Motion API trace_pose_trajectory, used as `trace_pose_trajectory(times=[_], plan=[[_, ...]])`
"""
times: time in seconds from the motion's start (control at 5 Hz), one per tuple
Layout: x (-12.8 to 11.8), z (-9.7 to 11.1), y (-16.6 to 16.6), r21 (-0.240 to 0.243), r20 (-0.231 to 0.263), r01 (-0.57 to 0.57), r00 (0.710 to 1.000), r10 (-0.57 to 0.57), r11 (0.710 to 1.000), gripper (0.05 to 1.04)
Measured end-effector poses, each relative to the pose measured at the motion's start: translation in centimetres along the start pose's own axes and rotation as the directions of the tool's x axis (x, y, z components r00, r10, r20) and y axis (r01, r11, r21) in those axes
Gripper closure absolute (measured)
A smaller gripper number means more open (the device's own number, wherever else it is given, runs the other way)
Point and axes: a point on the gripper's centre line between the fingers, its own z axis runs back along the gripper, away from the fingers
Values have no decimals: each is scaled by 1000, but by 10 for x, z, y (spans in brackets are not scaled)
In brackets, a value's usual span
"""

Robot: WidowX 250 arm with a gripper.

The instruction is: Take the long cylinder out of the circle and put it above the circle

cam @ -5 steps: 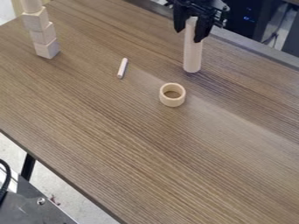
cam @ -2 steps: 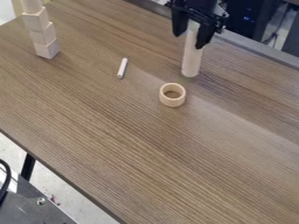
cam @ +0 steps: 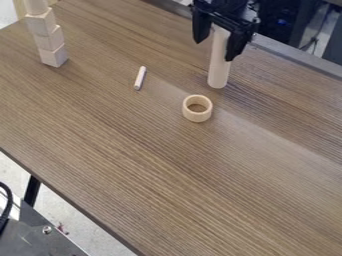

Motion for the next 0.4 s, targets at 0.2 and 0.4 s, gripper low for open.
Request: trace_pose_trajectory(times=[0.2, 0.4], plan=[[1, 2, -4, -23, 7, -8, 1000, 9, 1000, 85], [1, 40, -6, -41, 101, -35, 994, 39, 999, 85]])
